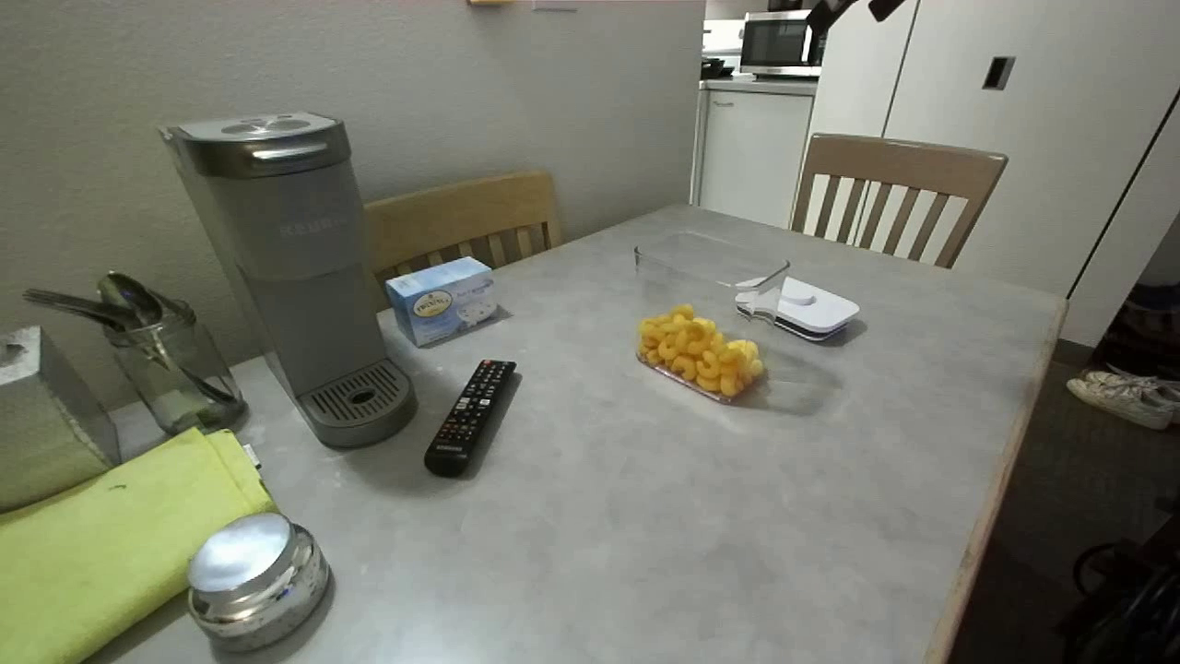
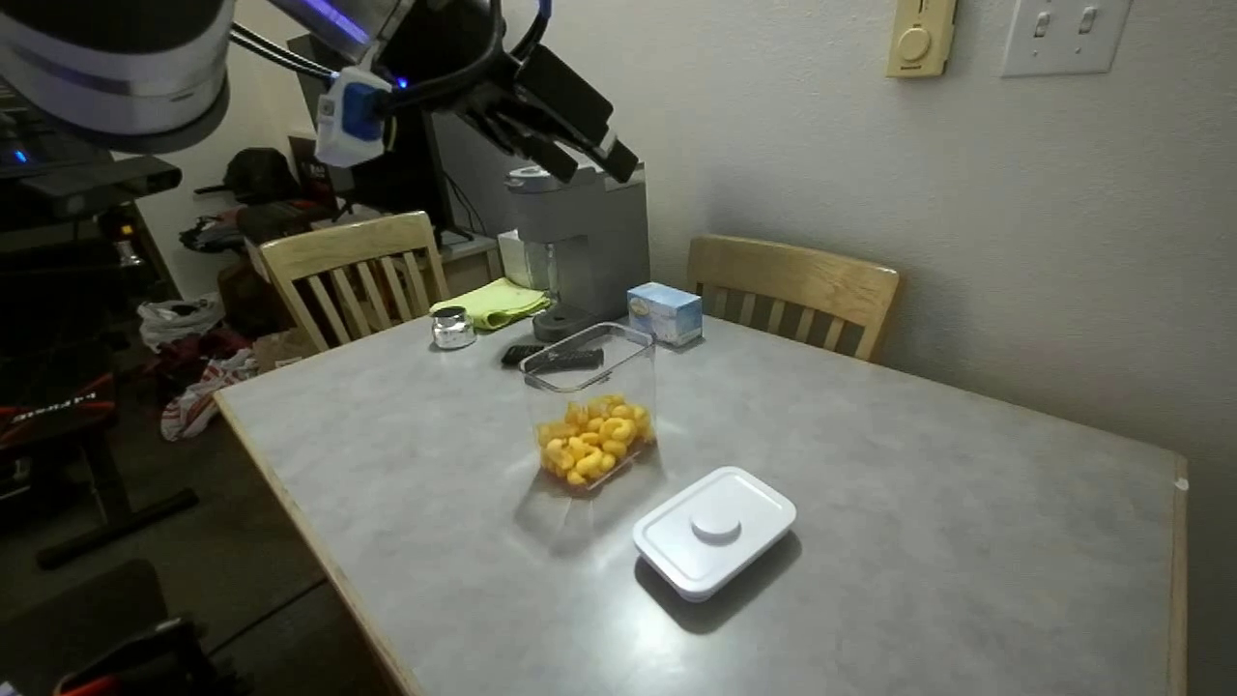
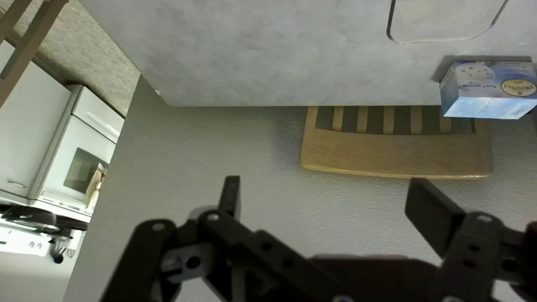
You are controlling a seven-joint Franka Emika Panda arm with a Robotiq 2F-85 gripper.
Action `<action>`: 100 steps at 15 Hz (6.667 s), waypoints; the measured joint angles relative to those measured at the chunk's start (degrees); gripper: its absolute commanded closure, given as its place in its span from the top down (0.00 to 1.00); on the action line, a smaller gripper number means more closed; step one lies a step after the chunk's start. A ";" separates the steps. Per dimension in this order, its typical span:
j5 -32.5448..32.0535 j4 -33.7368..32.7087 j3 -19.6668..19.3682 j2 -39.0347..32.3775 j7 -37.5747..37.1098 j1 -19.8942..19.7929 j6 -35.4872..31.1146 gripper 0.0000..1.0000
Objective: Place the white lid on top of the clear food container
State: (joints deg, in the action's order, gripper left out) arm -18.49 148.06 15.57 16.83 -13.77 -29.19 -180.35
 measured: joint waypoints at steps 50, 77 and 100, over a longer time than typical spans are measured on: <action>6.16 -18.84 6.91 -26.13 -5.31 -14.35 9.97 1.00; 23.27 -39.87 -21.81 -47.89 1.23 13.96 33.69 1.00; 28.27 -37.78 -24.29 -50.71 3.84 16.25 30.94 1.00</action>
State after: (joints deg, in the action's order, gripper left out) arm 9.77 110.28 -8.72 -33.89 -9.93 -12.95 -149.42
